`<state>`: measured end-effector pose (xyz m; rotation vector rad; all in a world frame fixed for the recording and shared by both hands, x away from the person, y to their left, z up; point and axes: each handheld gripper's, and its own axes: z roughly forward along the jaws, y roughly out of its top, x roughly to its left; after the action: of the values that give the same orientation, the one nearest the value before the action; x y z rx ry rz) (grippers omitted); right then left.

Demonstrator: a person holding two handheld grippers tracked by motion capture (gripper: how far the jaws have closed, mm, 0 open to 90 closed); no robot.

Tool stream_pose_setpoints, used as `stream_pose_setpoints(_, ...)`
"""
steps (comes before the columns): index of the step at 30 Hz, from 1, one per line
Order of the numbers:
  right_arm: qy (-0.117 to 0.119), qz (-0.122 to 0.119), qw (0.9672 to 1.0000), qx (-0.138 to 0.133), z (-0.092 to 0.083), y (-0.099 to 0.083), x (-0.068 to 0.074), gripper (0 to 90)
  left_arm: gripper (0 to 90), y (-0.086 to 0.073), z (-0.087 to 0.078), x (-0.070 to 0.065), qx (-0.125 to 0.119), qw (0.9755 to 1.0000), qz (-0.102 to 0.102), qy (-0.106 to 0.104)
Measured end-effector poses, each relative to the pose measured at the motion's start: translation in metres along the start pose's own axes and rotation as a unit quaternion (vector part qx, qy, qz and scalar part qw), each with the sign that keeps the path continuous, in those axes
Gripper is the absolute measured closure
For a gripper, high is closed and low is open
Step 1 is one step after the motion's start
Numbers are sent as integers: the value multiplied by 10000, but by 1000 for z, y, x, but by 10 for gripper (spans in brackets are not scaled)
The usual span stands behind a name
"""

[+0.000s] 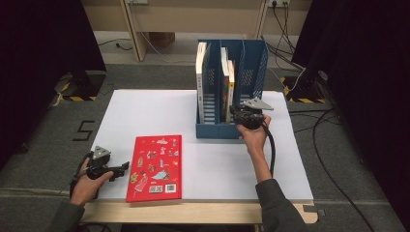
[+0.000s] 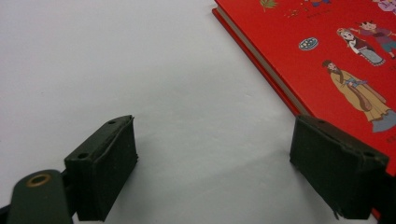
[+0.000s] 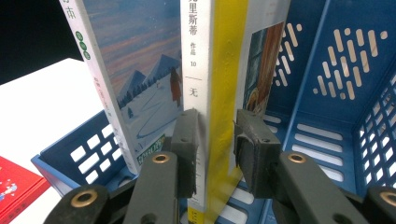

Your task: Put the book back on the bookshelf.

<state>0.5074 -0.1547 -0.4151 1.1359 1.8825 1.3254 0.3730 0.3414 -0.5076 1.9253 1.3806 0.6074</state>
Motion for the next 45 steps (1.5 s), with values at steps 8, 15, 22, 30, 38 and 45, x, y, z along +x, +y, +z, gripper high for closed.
stream_pose_setpoints(8, 35, -244, 9990, 379, -1, -4, 6, 647, 135, 0, 0, 0, 2, 10000, 5, 0)
stream_pose_setpoints(15, -114, -584, 9958, 690, 8, -9, 14, 658, 135, 0, 0, 0, -1, 10000, 1, -2)
stream_pose_setpoints(22, -164, -664, 9942, 836, 18, -14, 14, 683, 135, 0, 0, 0, 2, 10000, 5, 1)
stream_pose_setpoints(30, -138, -597, 9945, 848, 19, -12, 10, 695, 135, 0, 0, 0, 5, 10000, 14, 4)
stream_pose_setpoints(38, -660, -1031, 9878, 965, 20, -9, 8, 741, 135, 0, 0, 0, 4, 10000, 8, 4)
stream_pose_setpoints(45, -570, -833, 9907, 908, 24, -13, 0, 751, 135, 0, 0, 0, 20, 10000, 10, 1)
